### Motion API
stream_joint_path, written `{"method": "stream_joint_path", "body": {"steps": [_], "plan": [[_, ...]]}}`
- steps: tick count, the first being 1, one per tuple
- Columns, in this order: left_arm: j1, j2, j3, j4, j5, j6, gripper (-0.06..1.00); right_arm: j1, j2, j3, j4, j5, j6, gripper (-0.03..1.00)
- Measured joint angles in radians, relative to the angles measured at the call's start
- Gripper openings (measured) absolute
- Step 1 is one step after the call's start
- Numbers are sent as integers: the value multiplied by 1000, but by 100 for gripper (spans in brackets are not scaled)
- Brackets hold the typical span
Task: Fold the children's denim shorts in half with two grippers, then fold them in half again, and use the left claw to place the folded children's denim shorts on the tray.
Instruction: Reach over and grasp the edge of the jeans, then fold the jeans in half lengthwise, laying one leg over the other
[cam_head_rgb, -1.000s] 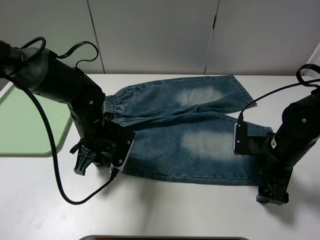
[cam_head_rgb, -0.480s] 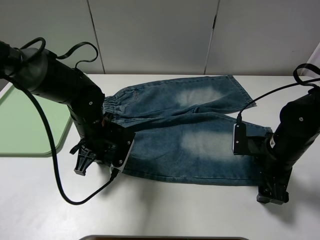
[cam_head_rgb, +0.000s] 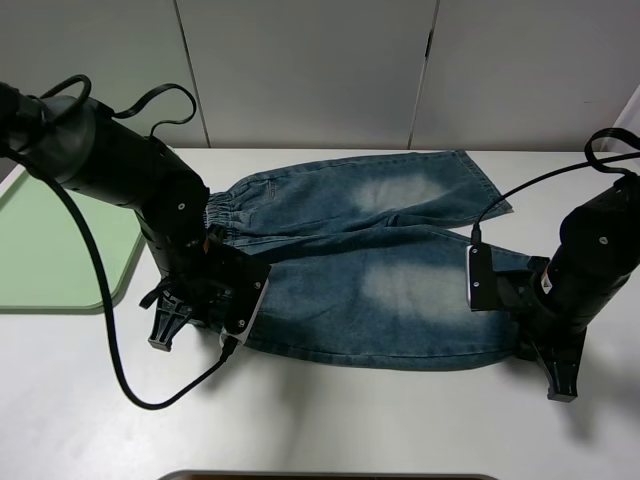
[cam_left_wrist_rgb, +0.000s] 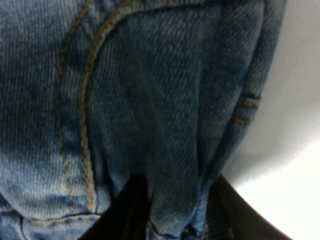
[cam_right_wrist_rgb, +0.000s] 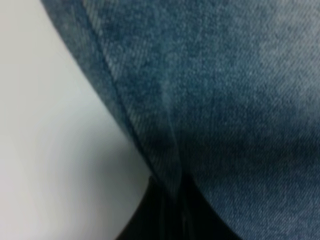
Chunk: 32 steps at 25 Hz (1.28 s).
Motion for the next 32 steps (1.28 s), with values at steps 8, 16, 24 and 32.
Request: {"method": "stream_joint_path", "body": {"steps": [8, 16, 24, 32], "plan": [[0, 0, 0, -2, -11, 0, 16, 0, 0, 0, -1, 0, 1, -3], [0, -1, 0, -1, -20, 0, 9, 0, -38, 14, 0, -25, 1, -3], [0, -19, 2, -6, -24, 0, 9, 0, -74, 29, 16, -19, 1, -3], [0, -87, 3, -49, -12, -34, 9, 0, -163, 31, 22, 51, 4, -3]]}}
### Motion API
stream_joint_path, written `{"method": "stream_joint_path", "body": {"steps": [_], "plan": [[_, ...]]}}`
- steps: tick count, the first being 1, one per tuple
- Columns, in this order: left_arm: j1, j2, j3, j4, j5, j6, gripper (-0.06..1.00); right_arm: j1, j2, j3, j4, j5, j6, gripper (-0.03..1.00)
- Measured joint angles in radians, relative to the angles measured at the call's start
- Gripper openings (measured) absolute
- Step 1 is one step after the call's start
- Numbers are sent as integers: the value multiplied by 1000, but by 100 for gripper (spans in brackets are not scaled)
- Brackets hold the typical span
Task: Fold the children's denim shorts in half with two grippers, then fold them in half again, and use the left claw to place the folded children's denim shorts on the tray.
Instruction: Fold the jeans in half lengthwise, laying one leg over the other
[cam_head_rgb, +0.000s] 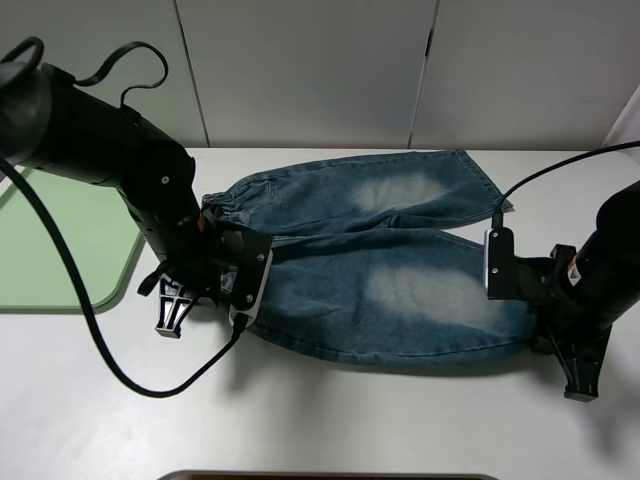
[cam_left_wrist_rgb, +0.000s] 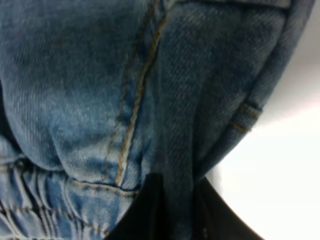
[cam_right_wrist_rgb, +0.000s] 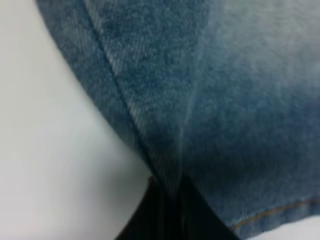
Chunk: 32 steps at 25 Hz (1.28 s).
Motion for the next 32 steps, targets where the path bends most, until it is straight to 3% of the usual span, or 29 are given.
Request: {"method": "stream_joint_path", "body": {"steps": [8, 32], "plan": [[0, -66, 0, -32, 157, -19, 9, 0, -178, 1, 17, 146, 30, -3], [-2, -408, 0, -105, 470, -20, 9, 0, -548, 1, 111, 380, 36, -3]]}}
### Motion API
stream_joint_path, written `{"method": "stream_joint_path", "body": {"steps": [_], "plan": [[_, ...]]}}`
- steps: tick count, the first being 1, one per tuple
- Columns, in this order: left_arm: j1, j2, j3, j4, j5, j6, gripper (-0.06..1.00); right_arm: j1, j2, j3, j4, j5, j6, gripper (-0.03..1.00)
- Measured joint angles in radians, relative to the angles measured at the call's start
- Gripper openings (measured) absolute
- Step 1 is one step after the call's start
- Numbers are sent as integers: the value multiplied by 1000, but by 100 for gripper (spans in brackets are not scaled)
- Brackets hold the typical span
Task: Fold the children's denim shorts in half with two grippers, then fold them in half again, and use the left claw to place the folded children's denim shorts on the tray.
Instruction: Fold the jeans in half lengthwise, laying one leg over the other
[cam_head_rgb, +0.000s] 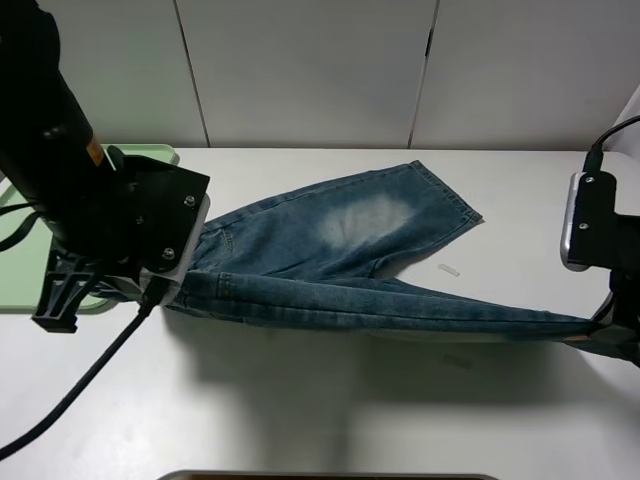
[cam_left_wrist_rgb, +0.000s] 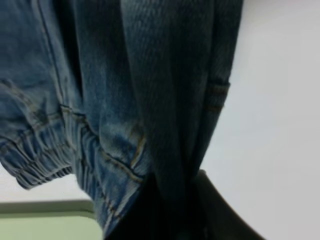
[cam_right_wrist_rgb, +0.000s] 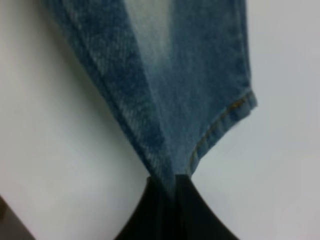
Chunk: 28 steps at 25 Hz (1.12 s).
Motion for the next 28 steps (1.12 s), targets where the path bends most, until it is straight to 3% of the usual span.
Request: {"method": "stream_joint_path", "body": {"steps": [7, 13, 19, 24, 28], "plan": [[-3, -25, 0, -27, 108, 0, 8, 0, -47, -99, 43, 107, 12, -3], [-3, -33, 0, -33, 147, -4, 8, 0, -48, -131, 51, 127, 14, -3], [-3, -33, 0, -12, 78, -45, 8, 0, -44, -174, 41, 110, 36, -3], [-3, -18, 0, -2, 11, -58, 8, 0, 111, -294, -22, 123, 40, -3], [-3, 15, 0, 21, -59, -128, 8, 0, 214, -380, -62, 129, 40, -3]]}}
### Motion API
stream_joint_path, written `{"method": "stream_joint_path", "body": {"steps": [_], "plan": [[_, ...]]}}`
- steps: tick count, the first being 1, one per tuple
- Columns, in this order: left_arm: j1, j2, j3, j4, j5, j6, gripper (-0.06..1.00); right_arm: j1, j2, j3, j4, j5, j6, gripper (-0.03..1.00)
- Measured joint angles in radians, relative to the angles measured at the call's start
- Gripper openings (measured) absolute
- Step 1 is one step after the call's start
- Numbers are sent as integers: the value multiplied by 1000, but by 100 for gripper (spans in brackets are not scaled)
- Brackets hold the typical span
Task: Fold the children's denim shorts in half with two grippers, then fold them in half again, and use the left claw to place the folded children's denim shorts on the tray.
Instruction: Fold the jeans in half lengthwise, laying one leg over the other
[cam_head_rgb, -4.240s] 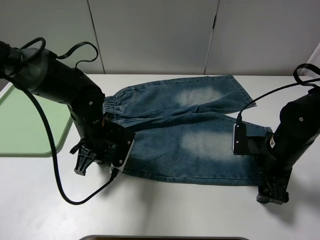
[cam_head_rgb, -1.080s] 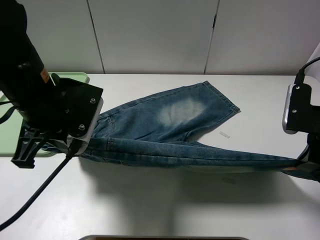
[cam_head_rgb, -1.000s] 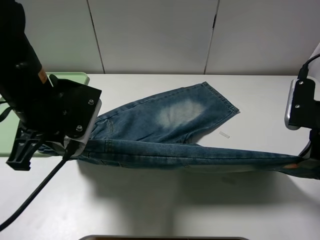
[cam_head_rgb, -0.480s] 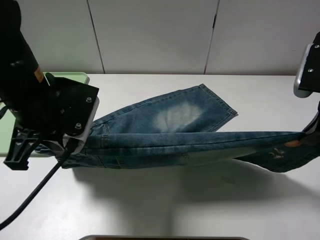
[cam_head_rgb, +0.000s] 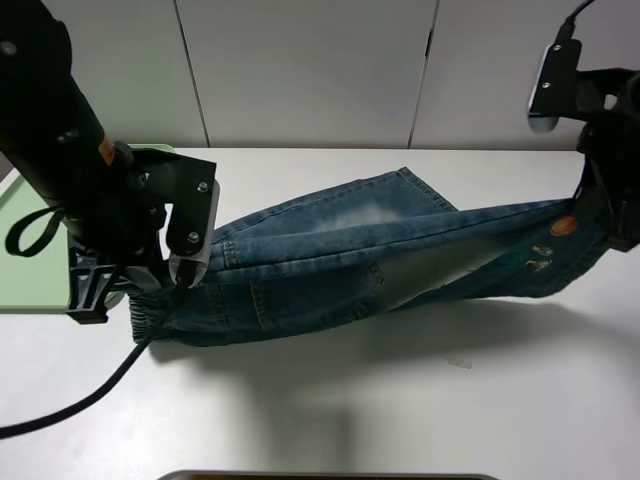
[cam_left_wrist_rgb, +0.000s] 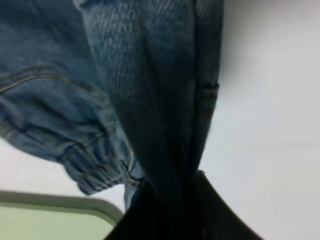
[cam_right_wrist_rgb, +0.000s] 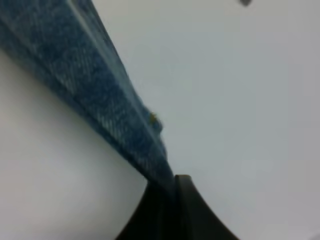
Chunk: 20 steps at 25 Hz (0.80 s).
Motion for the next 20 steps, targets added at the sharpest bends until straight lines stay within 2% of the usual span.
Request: {"method": "stream_joint_path", "body": {"steps": [5, 9, 14, 20], "plan": [[1, 44, 0, 53, -71, -142, 8, 0, 176, -179, -35, 31, -30, -3], [1, 94, 0, 68, -104, -202, 8, 0, 290, -302, -37, 46, -53, -3], [1, 146, 0, 83, -157, -273, 8, 0, 414, -409, -39, 49, -81, -3], [1, 173, 0, 123, -193, -342, 8, 0, 481, -447, -38, 19, -108, -3]]}}
